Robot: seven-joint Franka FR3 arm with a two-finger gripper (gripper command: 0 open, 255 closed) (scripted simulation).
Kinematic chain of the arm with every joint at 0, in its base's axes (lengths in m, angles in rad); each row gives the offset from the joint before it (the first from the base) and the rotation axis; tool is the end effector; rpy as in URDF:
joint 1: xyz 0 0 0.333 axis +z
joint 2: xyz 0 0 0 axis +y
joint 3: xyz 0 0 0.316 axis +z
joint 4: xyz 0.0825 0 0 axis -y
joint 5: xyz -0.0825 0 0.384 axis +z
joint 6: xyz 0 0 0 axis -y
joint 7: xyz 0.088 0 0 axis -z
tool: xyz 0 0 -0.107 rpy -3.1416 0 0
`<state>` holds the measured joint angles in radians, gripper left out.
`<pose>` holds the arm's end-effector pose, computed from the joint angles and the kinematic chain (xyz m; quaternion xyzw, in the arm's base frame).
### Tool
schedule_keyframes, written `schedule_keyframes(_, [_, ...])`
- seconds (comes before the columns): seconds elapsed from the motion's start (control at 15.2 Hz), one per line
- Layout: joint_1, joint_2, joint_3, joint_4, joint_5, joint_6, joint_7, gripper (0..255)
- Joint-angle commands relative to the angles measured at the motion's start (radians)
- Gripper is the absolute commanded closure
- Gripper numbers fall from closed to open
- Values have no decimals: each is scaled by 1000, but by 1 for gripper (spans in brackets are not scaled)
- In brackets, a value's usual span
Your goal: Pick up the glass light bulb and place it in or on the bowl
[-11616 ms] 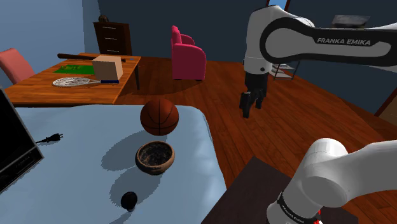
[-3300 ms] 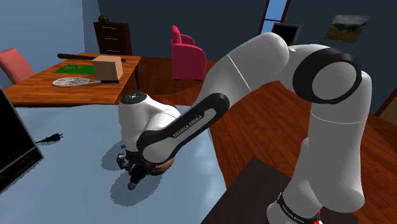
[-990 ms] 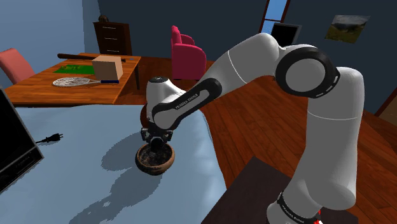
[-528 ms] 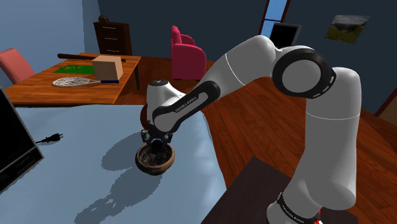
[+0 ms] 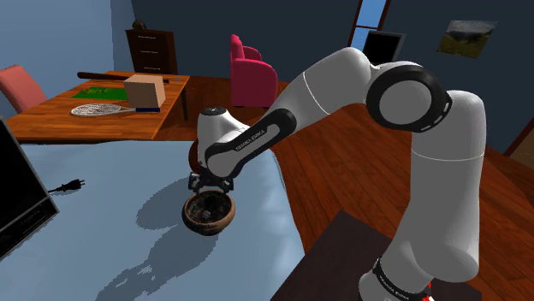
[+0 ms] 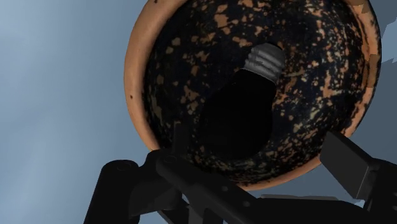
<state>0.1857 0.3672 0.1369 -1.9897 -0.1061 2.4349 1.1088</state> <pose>0.5857 0.1920 0.2871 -0.9351 0.3516 -0.0390 0.0183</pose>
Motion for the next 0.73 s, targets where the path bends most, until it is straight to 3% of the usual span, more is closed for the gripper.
schedule_keyframes(0.0, [-2,-24,3,2,6,-26,-4,0])
schedule_keyframes(0.2, [-6,-88,10,13,22,-100,-14,0])
schedule_keyframes(0.66, [-6,-88,10,13,22,-100,-14,0])
